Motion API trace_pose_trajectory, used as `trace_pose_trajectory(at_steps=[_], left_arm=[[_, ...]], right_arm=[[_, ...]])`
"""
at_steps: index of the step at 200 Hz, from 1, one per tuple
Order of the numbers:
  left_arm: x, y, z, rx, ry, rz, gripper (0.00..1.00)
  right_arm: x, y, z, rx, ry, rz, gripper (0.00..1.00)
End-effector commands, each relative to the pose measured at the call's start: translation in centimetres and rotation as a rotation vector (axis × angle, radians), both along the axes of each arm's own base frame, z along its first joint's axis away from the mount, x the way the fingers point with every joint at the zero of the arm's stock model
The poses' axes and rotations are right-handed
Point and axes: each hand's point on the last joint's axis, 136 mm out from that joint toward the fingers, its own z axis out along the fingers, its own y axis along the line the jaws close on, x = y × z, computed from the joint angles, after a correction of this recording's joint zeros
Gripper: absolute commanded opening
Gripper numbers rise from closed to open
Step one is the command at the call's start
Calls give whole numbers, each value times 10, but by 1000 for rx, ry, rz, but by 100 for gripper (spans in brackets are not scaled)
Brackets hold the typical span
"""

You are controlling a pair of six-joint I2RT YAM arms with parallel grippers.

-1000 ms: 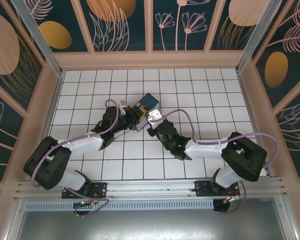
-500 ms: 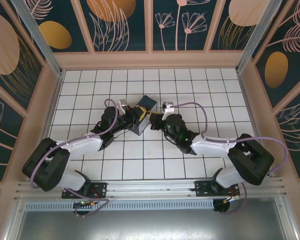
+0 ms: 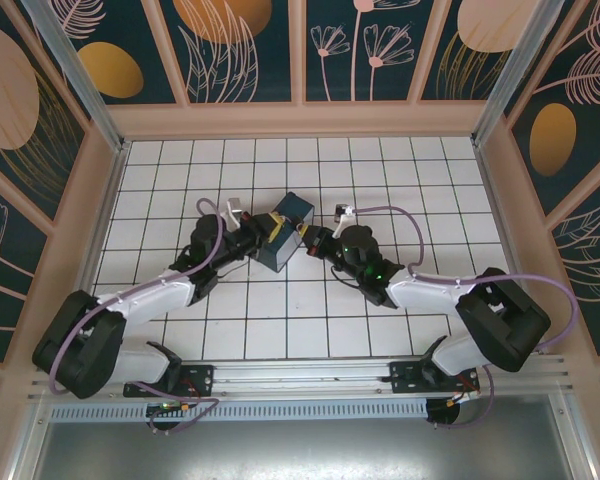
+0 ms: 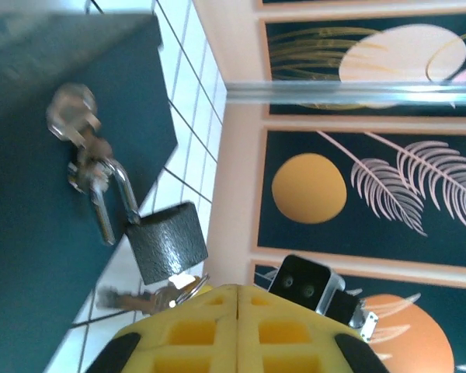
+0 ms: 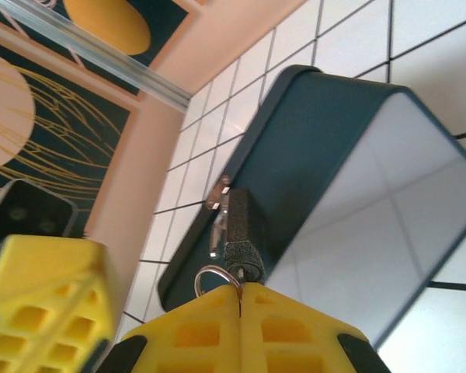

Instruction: Unlock the padlock with the key

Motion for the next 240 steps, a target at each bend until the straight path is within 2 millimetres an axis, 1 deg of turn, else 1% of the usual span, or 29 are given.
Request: trace_pose_trajectory(at_steps=[1,10,20,35,52,61,70,80,87,96,109,121,130,149,162,183,200,210,225,240], left_arm=[[9,19,11,126,-59,25,22],[13,26,14,167,-71,35,25],[18,35,12,220,-75,44,28],[24,47,8,287,-78,51,29],[29,58,4,350,-85,51,31],[32,61,2,390,-91,45,34],[33,63,1,430,-100,39,36],[33,65,-3,471,-103,27,38],[33,65,-6,489,-108,13,40],[32,63,-12,510,-112,-14,43],[31,60,-19,520,-116,-40,47],[31,56,-21,520,-134,-70,51],[31,52,-21,524,-151,-98,52],[31,44,-21,535,-192,-161,50],[30,38,-22,525,-205,-196,49],[31,33,-28,517,-204,-222,48],[31,30,-33,511,-201,-245,48],[30,27,-36,508,-201,-259,46],[30,24,-39,502,-201,-272,44],[30,22,-38,498,-204,-276,44]], right_arm=[[5,-6,1,-43,16,-14,6],[5,-5,-2,-49,26,-10,12],[2,-3,-6,-48,55,19,21],[1,-7,-12,-57,87,46,30],[1,-19,-17,-93,109,61,36],[2,-26,-19,-119,117,69,37],[4,-34,-16,-142,102,65,38],[9,-41,-7,-157,57,62,42],[13,-43,0,-164,23,69,43],[20,-44,4,-166,14,80,44],[28,-39,4,-153,26,117,45],[31,-29,6,-118,30,160,46],[31,-20,10,-82,23,199,46],[33,-5,12,-60,24,258,47],[37,1,6,-70,39,277,47],[38,5,-4,-77,65,299,47],[36,10,-2,-54,59,314,46],[35,15,1,-47,52,330,44],[33,23,1,-48,61,358,43],[31,30,-1,-39,75,380,40]])
